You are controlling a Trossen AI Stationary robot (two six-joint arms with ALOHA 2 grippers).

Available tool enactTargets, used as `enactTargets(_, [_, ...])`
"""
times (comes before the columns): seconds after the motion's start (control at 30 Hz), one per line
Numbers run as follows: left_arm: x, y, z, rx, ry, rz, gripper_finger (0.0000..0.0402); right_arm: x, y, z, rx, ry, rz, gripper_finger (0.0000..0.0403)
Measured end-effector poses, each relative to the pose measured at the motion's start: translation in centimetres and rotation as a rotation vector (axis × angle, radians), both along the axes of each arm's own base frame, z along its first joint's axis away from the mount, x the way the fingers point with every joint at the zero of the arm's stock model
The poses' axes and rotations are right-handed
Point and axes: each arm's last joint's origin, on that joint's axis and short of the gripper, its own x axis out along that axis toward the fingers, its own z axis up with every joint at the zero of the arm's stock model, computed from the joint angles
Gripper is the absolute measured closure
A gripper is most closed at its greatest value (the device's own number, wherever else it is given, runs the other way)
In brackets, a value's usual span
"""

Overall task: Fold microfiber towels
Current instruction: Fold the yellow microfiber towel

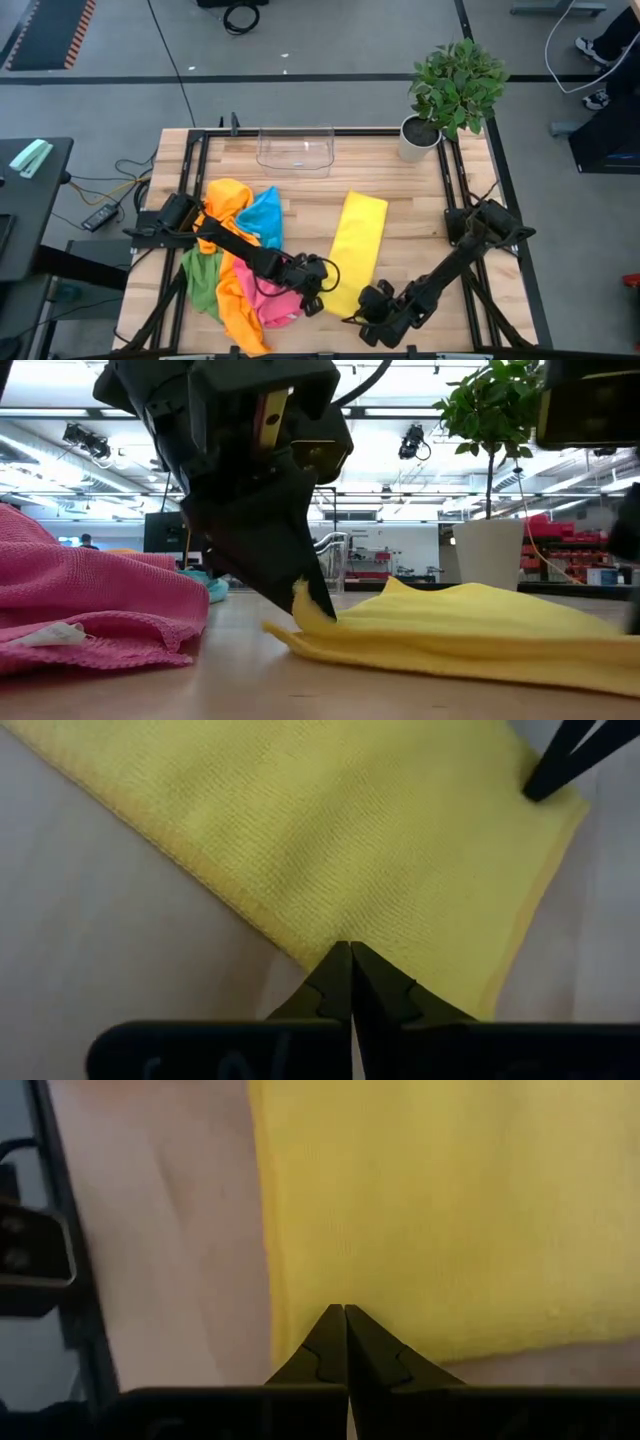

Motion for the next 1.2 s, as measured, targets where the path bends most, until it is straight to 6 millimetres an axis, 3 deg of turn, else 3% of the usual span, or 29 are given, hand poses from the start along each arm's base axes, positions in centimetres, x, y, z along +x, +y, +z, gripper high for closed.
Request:
enactTargets(0.17, [0.0,-0.5,0.2,-0.068,-0.003,-0.036,0.0395,-0.9,0.9,0.9,0.033,-0.006,0.043,0.0403])
enactTargets(0.4, [-0.7,-2.7,2.0,-0.131,-0.073,-0.271,0.0388,-2.0,1.6,4.1,0.015,-0.090,0.161,0.0402])
enactTargets(0.53, [-2.0,-4.7,2.2,0.018,-0.130,-0.441,0.0394,-2.3,1.7,4.6,-0.055,-0.117,0.245,0.0385])
enactTargets(0.73, [-3.4,-6.6,2.1,0.332,-0.219,-0.684,0.0348,-1.8,1.4,4.5,-0.145,-0.126,0.328,0.0344])
enactTargets(1.07, [-2.8,-5.6,2.1,0.733,-0.282,-0.887,0.0244,-1.1,1.4,4.8,-0.340,-0.211,0.570,0.0237])
enactTargets(1.2, [-2.3,-4.7,2.0,0.792,-0.268,-0.903,0.0200,-1.0,1.5,3.9,-0.368,-0.191,0.590,0.0206])
